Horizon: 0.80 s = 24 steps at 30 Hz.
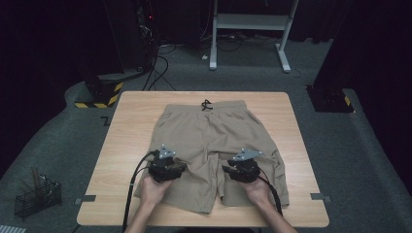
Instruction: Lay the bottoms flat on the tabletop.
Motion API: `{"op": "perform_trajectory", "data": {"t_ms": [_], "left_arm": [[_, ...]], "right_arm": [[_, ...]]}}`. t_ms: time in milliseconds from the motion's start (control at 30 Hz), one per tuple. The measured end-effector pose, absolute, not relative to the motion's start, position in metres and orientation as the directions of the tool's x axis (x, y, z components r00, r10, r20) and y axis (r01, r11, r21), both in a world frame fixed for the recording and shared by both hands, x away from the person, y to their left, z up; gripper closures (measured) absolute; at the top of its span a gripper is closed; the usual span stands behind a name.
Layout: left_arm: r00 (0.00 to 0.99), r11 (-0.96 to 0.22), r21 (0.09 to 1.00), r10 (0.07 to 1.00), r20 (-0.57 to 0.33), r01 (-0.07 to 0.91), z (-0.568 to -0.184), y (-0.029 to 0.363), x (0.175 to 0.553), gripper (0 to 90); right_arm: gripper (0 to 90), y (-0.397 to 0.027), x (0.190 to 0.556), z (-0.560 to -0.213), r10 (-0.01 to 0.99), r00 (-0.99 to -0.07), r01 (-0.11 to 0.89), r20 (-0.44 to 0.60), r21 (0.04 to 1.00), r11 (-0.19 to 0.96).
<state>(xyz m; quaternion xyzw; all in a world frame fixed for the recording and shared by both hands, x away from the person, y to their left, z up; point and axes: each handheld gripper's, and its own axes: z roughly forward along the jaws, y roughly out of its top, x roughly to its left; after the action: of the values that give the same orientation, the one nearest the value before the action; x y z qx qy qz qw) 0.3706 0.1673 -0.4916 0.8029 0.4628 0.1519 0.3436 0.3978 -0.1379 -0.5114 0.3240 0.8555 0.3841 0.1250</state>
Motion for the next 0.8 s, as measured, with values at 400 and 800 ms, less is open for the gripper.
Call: {"op": "perform_trajectory", "data": {"t_ms": [400,800], "left_arm": [[0.443,-0.327,0.657,0.897,-0.012,0.68,-0.512,0.185,0.387,51.2],[0.382,-0.284,0.677,0.924,0.005,0.679,-0.514,0.172,0.451,51.8]], "right_arm": [[56.3,-0.123,0.395,-0.523,0.615,-0.789,0.408,-0.018,0.733,0.544],[55.1,-0.111,0.436,-0.523,0.687,-0.726,0.45,-0.027,0.738,0.504]]}}
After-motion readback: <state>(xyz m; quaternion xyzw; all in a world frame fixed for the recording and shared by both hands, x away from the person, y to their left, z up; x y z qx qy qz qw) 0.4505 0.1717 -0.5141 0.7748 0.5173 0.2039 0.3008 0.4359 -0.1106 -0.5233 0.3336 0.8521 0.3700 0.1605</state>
